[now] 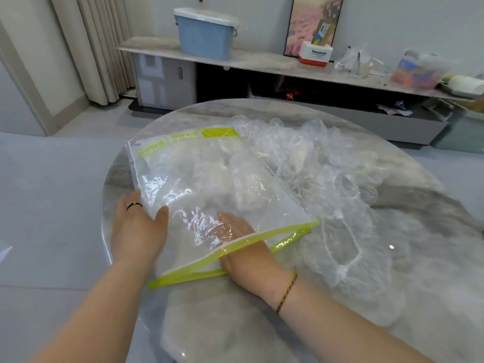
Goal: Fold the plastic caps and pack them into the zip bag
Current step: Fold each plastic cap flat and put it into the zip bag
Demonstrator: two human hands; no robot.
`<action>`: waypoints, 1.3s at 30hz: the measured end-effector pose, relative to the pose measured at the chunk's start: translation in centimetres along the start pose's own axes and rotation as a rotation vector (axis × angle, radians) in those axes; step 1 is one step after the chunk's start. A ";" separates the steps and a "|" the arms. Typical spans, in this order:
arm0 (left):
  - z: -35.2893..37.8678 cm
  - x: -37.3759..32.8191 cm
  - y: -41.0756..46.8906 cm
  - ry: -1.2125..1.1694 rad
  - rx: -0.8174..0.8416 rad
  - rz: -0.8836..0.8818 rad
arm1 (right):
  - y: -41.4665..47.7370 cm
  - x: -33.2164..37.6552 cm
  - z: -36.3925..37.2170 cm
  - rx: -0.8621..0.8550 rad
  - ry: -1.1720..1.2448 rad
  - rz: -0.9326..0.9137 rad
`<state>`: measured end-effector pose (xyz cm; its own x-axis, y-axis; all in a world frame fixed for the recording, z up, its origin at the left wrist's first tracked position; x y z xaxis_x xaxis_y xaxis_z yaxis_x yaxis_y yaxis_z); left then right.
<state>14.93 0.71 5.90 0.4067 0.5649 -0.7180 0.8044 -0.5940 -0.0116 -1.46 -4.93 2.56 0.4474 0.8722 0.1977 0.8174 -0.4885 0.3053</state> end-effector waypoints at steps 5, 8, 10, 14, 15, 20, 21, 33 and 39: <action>0.7 -4.0 -4.7 0.177 -0.051 0.590 | -8.2 -2.8 -3.5 -0.257 -0.111 -0.036; 2.8 -5.7 -7.9 0.346 -0.047 0.938 | -11.3 -4.6 -6.1 -0.308 -0.176 0.109; 4.2 -5.5 -8.8 0.458 -0.088 1.040 | -12.7 -5.8 -7.4 -0.344 -0.285 0.181; 5.9 -4.7 -8.6 0.647 -0.155 1.032 | -13.7 -8.1 -7.9 -0.329 -0.408 0.324; 5.5 -5.1 -8.4 0.683 -0.157 1.008 | -13.8 -8.4 -7.7 -0.312 -0.410 0.383; 6.2 -3.5 -7.5 0.789 0.011 0.867 | -15.0 -10.8 -9.1 -0.345 -0.401 0.577; 6.1 -3.5 -7.5 0.793 0.041 0.864 | -15.3 -11.3 -8.9 -0.346 -0.397 0.608; 7.4 -5.7 -13.2 0.462 0.139 1.253 | -18.1 -12.0 -10.4 -0.351 -0.374 0.615; 9.5 -6.5 -15.5 0.464 0.226 1.414 | -19.0 -9.3 -9.7 -0.362 -0.159 0.374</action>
<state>-4.29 0.82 4.17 0.9001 -0.4329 0.0487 -0.4216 -0.8375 0.3475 -24.67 -4.04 3.96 0.7563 0.6163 0.2195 0.4272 -0.7194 0.5478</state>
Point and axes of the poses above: each hand's wrist, its own y-axis towards the middle knuckle, its own z-axis out of the palm, x = y × z, the point moved 3 cm from there along y, towards the middle knuckle
